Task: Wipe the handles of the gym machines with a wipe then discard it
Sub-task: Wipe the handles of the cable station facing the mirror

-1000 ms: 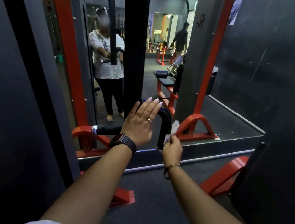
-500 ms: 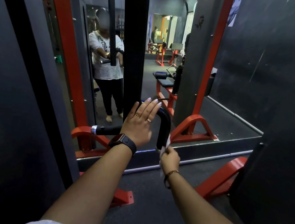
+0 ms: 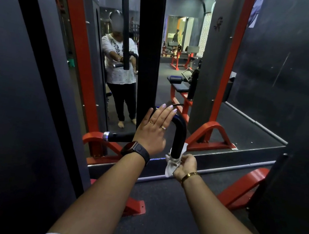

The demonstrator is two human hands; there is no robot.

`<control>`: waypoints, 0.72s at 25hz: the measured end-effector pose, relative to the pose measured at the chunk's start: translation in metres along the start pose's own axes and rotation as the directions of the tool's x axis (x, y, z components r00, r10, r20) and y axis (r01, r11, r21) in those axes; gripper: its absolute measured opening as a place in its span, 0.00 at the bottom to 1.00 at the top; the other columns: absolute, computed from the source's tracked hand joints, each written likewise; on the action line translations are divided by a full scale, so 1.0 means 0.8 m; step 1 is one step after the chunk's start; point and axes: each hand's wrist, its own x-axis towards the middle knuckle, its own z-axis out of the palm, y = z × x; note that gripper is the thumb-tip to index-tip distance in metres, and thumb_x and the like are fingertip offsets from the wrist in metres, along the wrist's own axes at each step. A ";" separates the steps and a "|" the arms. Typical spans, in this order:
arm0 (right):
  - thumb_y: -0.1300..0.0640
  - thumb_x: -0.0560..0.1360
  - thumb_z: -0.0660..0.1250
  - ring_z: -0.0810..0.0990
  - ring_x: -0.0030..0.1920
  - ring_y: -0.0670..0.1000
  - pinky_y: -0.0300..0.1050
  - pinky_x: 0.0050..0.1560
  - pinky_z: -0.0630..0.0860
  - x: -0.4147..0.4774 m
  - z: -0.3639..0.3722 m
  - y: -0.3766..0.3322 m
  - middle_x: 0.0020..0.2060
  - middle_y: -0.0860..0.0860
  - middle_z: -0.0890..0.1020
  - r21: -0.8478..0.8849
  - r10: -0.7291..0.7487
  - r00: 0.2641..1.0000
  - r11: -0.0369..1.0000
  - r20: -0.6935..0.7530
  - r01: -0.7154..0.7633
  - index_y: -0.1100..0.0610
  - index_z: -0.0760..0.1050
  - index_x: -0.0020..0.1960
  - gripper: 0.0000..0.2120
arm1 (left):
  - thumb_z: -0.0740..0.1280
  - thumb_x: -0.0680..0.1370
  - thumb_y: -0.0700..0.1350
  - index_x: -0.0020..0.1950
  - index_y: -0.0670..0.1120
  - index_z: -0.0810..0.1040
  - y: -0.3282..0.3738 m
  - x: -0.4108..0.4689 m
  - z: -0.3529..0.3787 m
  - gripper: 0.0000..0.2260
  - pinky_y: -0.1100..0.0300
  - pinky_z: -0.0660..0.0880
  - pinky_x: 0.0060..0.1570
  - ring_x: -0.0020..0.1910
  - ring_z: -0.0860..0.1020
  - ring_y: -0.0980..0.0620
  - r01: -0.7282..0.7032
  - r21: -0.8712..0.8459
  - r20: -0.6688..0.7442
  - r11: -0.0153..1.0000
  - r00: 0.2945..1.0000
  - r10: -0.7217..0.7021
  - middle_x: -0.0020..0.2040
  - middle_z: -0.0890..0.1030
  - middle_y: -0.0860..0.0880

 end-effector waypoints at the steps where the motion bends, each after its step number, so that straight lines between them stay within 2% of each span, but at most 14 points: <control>1: 0.60 0.76 0.48 0.71 0.31 0.56 0.46 0.36 0.72 -0.001 0.002 0.002 0.32 0.58 0.73 0.016 -0.013 0.999 1.000 0.040 0.012 0.61 0.70 0.38 0.15 | 0.70 0.62 0.45 0.75 0.46 0.63 0.000 0.000 0.000 0.41 0.50 0.41 0.73 0.74 0.62 0.49 0.000 -0.004 -0.005 1.000 1.000 0.000 0.75 0.65 0.49; 2: 0.58 0.77 0.47 0.69 0.31 0.56 0.48 0.38 0.71 -0.003 0.003 0.004 0.33 0.58 0.72 -0.003 -0.015 0.997 1.000 0.070 0.015 0.61 0.70 0.38 0.16 | 0.70 0.62 0.45 0.75 0.46 0.63 -0.001 0.000 0.000 0.42 0.50 0.41 0.73 0.74 0.62 0.49 -0.001 -0.003 -0.004 1.000 1.000 0.001 0.75 0.65 0.49; 4: 0.54 0.79 0.45 0.66 0.29 0.54 0.45 0.34 0.68 -0.003 0.002 0.005 0.32 0.57 0.69 -0.079 -0.021 0.997 0.997 0.079 0.027 0.59 0.66 0.38 0.17 | 0.70 0.61 0.46 0.76 0.46 0.62 0.000 -0.001 0.001 0.42 0.49 0.40 0.73 0.74 0.62 0.49 -0.007 0.008 0.003 1.000 1.000 0.007 0.75 0.64 0.49; 5: 0.53 0.78 0.45 0.65 0.28 0.53 0.43 0.32 0.65 -0.002 0.002 0.005 0.30 0.56 0.68 -0.084 -0.037 0.996 0.995 0.084 0.044 0.57 0.64 0.37 0.16 | 0.70 0.62 0.46 0.76 0.46 0.61 0.000 -0.001 0.001 0.43 0.49 0.40 0.73 0.75 0.61 0.50 -0.009 0.019 0.012 1.000 1.000 0.009 0.75 0.64 0.49; 7: 0.49 0.78 0.47 0.68 0.26 0.54 0.43 0.33 0.63 0.001 0.005 0.005 0.27 0.55 0.69 -0.030 -0.049 0.994 0.998 0.102 0.053 0.56 0.64 0.35 0.18 | 0.68 0.63 0.47 0.77 0.47 0.59 0.002 -0.001 0.001 0.43 0.49 0.40 0.73 0.76 0.59 0.50 -0.008 0.043 0.033 0.999 0.999 0.007 0.76 0.61 0.50; 10: 0.42 0.81 0.46 0.73 0.33 0.57 0.49 0.43 0.73 0.004 0.004 0.000 0.32 0.58 0.74 -0.045 0.018 0.998 0.999 0.065 -0.015 0.59 0.70 0.40 0.25 | 0.68 0.63 0.48 0.77 0.47 0.57 0.001 -0.001 0.003 0.43 0.48 0.40 0.73 0.76 0.58 0.50 -0.008 0.055 0.036 0.998 0.999 0.006 0.77 0.60 0.50; 12: 0.40 0.81 0.45 0.77 0.29 0.53 0.48 0.37 0.79 0.007 0.003 -0.007 0.32 0.58 0.78 -0.138 0.098 0.995 0.985 -0.015 -0.099 0.62 0.71 0.42 0.29 | 0.68 0.63 0.48 0.77 0.48 0.56 -0.001 -0.002 0.004 0.44 0.48 0.41 0.73 0.76 0.58 0.50 -0.021 0.056 0.030 0.998 0.999 0.019 0.77 0.61 0.50; 14: 0.42 0.81 0.46 0.75 0.23 0.52 0.46 0.33 0.80 0.007 0.007 -0.009 0.31 0.57 0.77 -0.166 0.102 0.992 0.980 -0.071 -0.113 0.63 0.71 0.41 0.28 | 0.68 0.63 0.48 0.77 0.48 0.57 -0.001 -0.002 0.005 0.43 0.49 0.41 0.73 0.76 0.58 0.50 -0.025 0.058 0.016 0.998 1.000 0.024 0.76 0.61 0.50; 16: 0.51 0.81 0.48 0.74 0.21 0.52 0.47 0.30 0.79 0.006 0.015 -0.013 0.32 0.56 0.74 -0.195 0.064 0.992 0.977 -0.108 -0.084 0.61 0.70 0.41 0.19 | 0.69 0.62 0.48 0.77 0.47 0.59 0.001 0.001 0.005 0.43 0.49 0.41 0.73 0.75 0.59 0.50 -0.022 0.030 0.000 0.999 1.000 0.022 0.76 0.62 0.50; 18: 0.59 0.80 0.51 0.76 0.19 0.54 0.44 0.20 0.76 0.004 0.020 -0.024 0.32 0.59 0.77 -0.307 0.123 0.982 0.937 -0.146 -0.163 0.64 0.71 0.43 0.14 | 0.69 0.63 0.48 0.77 0.47 0.58 -0.001 0.003 0.005 0.43 0.49 0.39 0.72 0.76 0.59 0.50 -0.031 0.038 0.007 0.999 1.000 0.031 0.76 0.61 0.50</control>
